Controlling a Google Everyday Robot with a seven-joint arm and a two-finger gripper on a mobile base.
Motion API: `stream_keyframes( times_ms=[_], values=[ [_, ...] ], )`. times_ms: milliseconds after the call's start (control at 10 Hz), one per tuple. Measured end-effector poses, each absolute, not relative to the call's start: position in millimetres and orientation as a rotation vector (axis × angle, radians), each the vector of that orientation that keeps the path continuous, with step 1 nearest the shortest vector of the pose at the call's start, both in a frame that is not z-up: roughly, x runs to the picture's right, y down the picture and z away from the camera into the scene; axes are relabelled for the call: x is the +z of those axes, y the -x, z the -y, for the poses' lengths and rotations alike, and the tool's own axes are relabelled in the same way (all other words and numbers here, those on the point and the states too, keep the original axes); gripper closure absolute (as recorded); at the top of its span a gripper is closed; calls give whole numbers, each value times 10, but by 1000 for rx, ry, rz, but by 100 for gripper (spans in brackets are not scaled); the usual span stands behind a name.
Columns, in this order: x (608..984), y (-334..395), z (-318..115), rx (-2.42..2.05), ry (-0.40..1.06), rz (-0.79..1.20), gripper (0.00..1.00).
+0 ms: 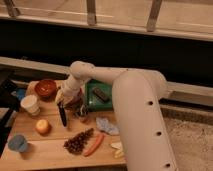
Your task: Wipe purple bowl with brush
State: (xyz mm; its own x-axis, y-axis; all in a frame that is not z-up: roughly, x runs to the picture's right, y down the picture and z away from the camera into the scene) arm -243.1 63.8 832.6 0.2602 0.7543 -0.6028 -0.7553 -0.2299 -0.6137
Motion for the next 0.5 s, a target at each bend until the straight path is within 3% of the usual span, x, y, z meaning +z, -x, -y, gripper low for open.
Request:
stream_keyframes(
  times_ms=[500],
  values=[
    [8253, 2141, -598, 1442, 1090, -83, 100]
  ],
)
